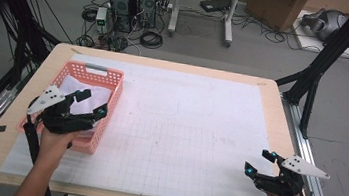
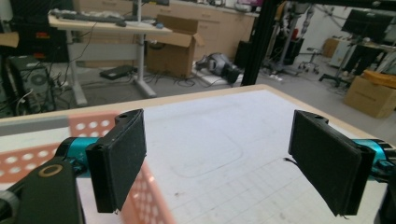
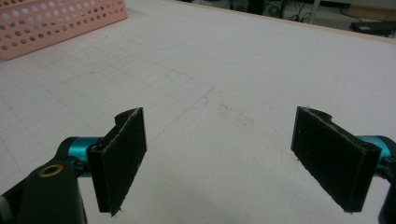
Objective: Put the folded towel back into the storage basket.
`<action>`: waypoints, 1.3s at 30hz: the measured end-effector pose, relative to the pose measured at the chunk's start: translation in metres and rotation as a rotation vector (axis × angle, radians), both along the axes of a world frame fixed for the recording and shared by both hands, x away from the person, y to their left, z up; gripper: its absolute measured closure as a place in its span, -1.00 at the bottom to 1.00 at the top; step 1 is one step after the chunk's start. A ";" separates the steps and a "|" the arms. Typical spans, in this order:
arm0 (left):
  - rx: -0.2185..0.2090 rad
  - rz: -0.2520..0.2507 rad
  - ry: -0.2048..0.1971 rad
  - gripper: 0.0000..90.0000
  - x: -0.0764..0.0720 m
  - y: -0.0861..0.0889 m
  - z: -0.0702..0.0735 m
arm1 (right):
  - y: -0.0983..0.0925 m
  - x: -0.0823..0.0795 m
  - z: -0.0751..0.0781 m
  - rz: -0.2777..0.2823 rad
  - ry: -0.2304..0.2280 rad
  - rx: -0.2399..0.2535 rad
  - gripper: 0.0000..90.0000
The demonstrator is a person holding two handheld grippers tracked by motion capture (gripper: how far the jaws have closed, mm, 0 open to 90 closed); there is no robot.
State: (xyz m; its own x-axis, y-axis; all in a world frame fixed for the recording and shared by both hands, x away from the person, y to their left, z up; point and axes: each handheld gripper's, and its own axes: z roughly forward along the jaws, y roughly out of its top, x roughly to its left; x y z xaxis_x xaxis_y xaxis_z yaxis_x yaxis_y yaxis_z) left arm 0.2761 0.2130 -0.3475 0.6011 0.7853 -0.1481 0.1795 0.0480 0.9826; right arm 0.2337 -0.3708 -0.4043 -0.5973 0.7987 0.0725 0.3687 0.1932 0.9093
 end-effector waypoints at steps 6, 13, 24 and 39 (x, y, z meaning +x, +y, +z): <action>0.014 -0.048 -0.007 -0.56 -0.005 -0.019 -0.005 | 0.000 0.000 0.000 0.001 -0.009 -0.002 -0.62; -0.003 -0.099 -0.025 -0.52 -0.016 -0.043 -0.014 | 0.002 0.000 0.001 0.003 -0.014 -0.016 -0.62; 0.037 -0.153 0.025 -0.52 -0.020 -0.073 -0.040 | 0.005 -0.006 0.005 -0.005 -0.026 -0.013 -0.62; 0.042 -0.158 0.030 -0.52 -0.024 -0.078 -0.043 | 0.012 -0.006 0.003 0.007 -0.020 -0.022 -0.62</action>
State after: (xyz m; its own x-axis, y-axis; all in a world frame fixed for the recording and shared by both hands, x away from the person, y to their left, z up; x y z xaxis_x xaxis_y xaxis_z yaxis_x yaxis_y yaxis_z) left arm 0.2516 0.1354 -0.3901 0.7137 0.6869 -0.1368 0.2108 -0.0244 0.9772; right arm 0.2277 -0.3590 -0.4017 -0.6043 0.7956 0.0433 0.3492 0.2156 0.9119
